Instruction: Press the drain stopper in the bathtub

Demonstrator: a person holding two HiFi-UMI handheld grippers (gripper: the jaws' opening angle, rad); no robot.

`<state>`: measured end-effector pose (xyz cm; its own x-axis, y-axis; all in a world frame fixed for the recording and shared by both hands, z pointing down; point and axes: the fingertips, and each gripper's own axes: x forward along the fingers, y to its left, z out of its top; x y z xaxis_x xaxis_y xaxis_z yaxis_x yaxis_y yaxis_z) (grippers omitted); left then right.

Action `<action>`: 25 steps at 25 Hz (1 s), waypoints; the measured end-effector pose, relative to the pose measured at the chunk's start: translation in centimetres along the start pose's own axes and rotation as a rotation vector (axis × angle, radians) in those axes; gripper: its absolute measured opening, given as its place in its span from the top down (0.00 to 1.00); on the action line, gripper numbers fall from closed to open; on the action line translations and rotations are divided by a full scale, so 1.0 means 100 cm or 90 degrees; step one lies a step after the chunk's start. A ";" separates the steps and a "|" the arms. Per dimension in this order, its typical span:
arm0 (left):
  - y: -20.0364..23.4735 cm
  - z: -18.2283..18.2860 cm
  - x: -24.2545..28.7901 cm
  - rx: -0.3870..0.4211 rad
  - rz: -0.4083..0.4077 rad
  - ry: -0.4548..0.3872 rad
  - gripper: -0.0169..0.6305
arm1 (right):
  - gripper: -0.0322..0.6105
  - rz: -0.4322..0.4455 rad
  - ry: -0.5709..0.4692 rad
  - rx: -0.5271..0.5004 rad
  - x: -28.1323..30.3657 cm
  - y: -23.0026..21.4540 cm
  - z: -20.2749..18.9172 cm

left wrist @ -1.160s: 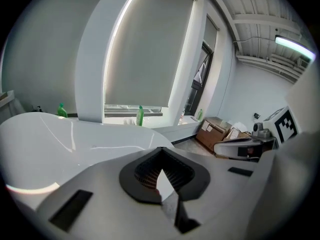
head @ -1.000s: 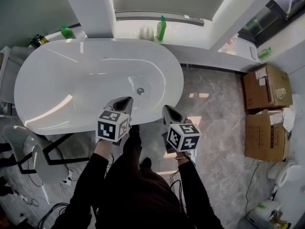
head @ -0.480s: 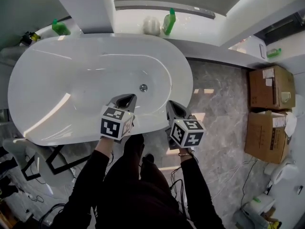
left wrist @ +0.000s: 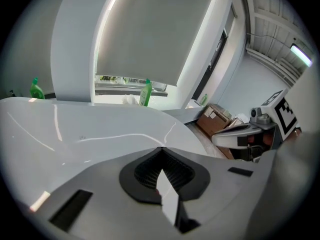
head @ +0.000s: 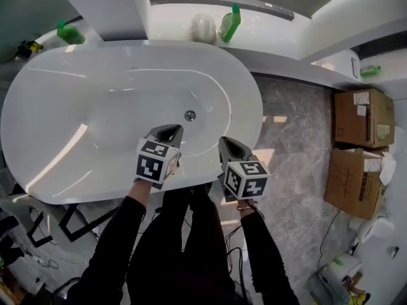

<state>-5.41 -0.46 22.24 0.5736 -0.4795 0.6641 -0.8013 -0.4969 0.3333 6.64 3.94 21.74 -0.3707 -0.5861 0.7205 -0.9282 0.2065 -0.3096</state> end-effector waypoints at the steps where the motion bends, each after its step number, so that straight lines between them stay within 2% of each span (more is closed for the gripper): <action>1: 0.003 -0.005 0.007 -0.002 0.000 0.005 0.96 | 0.95 0.000 0.005 -0.002 0.005 -0.002 -0.004; 9: 0.037 -0.048 0.075 -0.034 0.004 0.038 0.96 | 0.95 0.026 0.053 -0.012 0.070 -0.025 -0.038; 17: 0.077 -0.110 0.163 -0.063 0.016 0.074 0.96 | 0.95 0.035 0.087 0.001 0.158 -0.055 -0.060; 25: 0.087 -0.143 0.220 -0.078 0.018 0.101 0.96 | 0.95 0.042 0.138 0.005 0.208 -0.079 -0.100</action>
<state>-2.20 -5.02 49.35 0.5240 -0.3677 0.7683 -0.8373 -0.3877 0.3855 5.90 -2.02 45.41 -0.4294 -0.3887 0.8152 -0.9018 0.2326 -0.3642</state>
